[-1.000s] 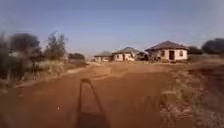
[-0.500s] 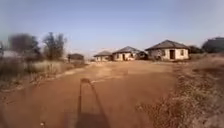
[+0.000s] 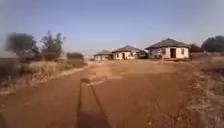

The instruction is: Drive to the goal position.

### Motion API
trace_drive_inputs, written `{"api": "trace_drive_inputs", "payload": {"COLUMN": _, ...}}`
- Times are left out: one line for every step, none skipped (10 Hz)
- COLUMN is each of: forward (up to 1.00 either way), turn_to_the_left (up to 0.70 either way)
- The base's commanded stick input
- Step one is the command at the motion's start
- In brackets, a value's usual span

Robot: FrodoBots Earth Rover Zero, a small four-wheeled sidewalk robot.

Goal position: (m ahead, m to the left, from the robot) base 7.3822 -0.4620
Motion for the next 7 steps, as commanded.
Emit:
{"api": "trace_drive_inputs", "payload": {"forward": 0.70, "turn_to_the_left": 0.00}}
{"api": "trace_drive_inputs", "payload": {"forward": 0.70, "turn_to_the_left": 0.00}}
{"api": "trace_drive_inputs", "payload": {"forward": 0.70, "turn_to_the_left": 0.00}}
{"api": "trace_drive_inputs", "payload": {"forward": 0.70, "turn_to_the_left": 0.00}}
{"api": "trace_drive_inputs", "payload": {"forward": 0.70, "turn_to_the_left": 0.00}}
{"api": "trace_drive_inputs", "payload": {"forward": 0.70, "turn_to_the_left": 0.00}}
{"api": "trace_drive_inputs", "payload": {"forward": 0.70, "turn_to_the_left": 0.00}}
